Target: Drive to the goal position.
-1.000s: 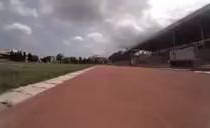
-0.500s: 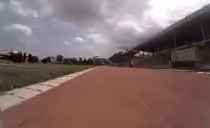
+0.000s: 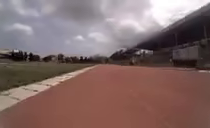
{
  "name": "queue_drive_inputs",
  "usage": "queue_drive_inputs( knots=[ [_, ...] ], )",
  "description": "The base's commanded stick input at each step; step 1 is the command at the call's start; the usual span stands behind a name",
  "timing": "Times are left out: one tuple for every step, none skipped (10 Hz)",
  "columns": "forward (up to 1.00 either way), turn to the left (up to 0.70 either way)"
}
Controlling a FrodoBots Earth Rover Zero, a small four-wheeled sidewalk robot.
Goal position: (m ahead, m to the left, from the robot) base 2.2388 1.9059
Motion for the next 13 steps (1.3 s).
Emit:
queue_drive_inputs(
  knots=[
    [0.45,0.00],
    [0.45,0.00],
    [0.45,0.00],
    [0.45,0.00],
    [0.45,0.00],
    [0.45,0.00],
    [0.45,0.00],
    [0.45,0.00],
    [0.45,0.00],
    [0.45,0.00],
    [0.45,0.00],
    [0.45,-0.03],
    [0.45,-0.10]
  ],
)
